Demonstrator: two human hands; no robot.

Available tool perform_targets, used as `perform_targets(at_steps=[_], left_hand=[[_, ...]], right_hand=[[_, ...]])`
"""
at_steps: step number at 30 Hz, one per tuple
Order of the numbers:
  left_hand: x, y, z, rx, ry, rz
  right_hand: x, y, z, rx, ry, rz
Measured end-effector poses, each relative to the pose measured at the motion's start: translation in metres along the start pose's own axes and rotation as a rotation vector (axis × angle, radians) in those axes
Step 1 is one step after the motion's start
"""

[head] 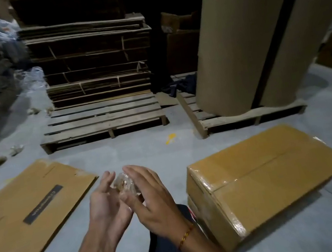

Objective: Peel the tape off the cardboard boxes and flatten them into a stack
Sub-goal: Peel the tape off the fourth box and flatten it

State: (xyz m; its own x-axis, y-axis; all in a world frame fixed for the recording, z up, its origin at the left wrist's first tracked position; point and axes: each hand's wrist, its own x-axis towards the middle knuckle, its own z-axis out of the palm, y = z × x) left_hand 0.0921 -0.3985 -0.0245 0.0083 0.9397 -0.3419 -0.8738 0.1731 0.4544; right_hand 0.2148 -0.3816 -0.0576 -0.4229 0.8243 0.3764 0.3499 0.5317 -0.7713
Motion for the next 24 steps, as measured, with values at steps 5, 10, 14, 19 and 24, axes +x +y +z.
perform_targets(at_steps=[5,10,14,19,24], left_hand=[[0.006,-0.038,0.000,0.062,0.101,0.051],[0.002,-0.068,0.019,0.256,0.138,-0.048],[0.008,-0.070,0.018,-0.062,0.174,-0.022],[0.019,-0.061,0.014,0.020,0.214,-0.030],[0.028,-0.063,0.000,0.391,0.362,0.191]], right_hand=[[-0.007,0.020,-0.020,0.086,0.054,0.111],[-0.013,0.028,-0.013,0.197,0.277,0.219],[-0.009,0.026,-0.016,-0.086,0.366,0.076],[-0.010,0.035,-0.020,-0.326,0.195,0.133],[-0.020,0.044,-0.009,0.267,-0.003,0.411]])
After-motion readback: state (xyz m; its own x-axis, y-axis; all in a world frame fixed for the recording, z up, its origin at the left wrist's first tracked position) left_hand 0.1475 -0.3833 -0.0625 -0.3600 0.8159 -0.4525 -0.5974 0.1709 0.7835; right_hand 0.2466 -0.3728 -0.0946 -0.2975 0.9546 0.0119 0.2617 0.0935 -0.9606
